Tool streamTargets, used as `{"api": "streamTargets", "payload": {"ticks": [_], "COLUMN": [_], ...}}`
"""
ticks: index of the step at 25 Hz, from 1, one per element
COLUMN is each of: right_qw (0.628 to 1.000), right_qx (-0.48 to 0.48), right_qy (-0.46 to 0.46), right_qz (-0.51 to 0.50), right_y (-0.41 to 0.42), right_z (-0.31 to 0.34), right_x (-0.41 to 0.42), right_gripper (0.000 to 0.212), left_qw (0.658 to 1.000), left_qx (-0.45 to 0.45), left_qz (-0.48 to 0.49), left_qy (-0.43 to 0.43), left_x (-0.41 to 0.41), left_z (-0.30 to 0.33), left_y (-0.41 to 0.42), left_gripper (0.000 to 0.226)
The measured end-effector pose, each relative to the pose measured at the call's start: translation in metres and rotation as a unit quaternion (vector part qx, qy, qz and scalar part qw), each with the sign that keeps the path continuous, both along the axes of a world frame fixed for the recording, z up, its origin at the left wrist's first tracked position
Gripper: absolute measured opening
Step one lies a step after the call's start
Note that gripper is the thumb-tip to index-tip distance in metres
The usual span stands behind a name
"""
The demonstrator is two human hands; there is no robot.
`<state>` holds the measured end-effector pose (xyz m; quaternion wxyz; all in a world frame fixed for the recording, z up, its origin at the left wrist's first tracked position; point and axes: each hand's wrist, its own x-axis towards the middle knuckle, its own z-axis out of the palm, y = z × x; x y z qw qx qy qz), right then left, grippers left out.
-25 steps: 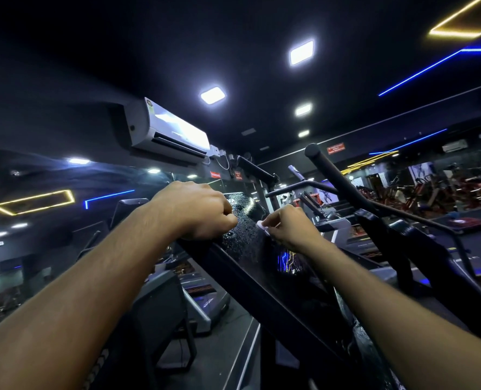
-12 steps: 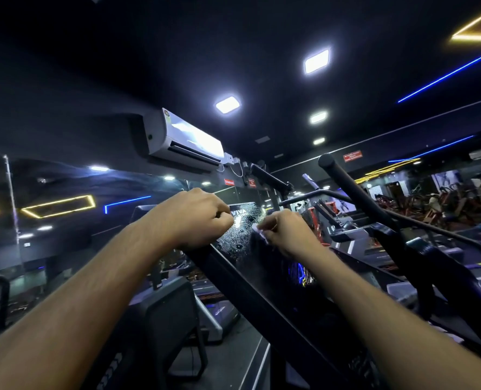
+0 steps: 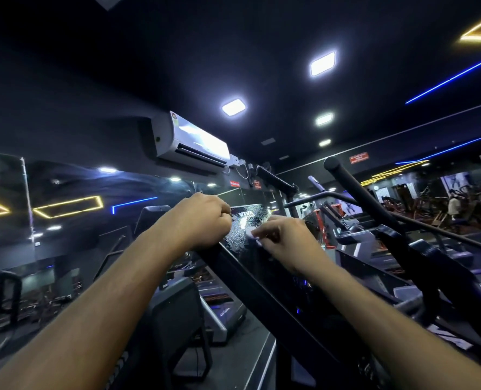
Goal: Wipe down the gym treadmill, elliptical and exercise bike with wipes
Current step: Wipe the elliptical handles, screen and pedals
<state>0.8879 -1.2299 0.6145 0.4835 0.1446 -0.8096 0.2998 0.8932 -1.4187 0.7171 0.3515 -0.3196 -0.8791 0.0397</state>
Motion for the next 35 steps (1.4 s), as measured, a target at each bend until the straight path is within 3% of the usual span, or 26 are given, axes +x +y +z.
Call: {"api": "streamTargets", "payload": {"ticks": [4,13,18,23,26,31,35], "right_qw": [0.997,0.992,0.988,0.998,0.997,0.999,0.997], "right_qx": [0.039,-0.048,-0.099,-0.019,0.01,-0.035,-0.015], "right_qy": [0.036,-0.046,-0.062,0.038,0.072,0.04,0.065], "right_qz": [0.049,-0.103,-0.097,-0.036,0.015,-0.011,0.034], "right_y": [0.001,0.035,0.034,0.008,-0.002,-0.011,-0.027], "right_z": [-0.009,0.039,0.054,0.042,0.041,0.056,0.05], "right_x": [0.015,-0.109,-0.127,-0.086,-0.064,-0.063,-0.037], "right_gripper": [0.015,0.018,0.021,0.021,0.021,0.024,0.024], "left_qw": [0.994,0.965,0.915,0.854,0.829,0.82,0.791], "left_qx": [0.098,0.234,0.374,0.481,0.513,0.513,0.538], "left_qz": [-0.042,-0.119,-0.149,-0.198,-0.221,-0.255,-0.29], "left_qy": [0.019,-0.011,0.023,0.021,0.012,0.014,0.021], "left_x": [-0.003,-0.01,-0.001,-0.008,-0.009,-0.012,-0.017], "left_z": [-0.012,-0.02,-0.043,-0.056,-0.066,-0.078,-0.08], "left_y": [-0.008,-0.011,-0.006,0.0,0.001,-0.005,-0.002], "left_gripper": [0.05,0.06,0.051,0.053,0.052,0.048,0.048]}}
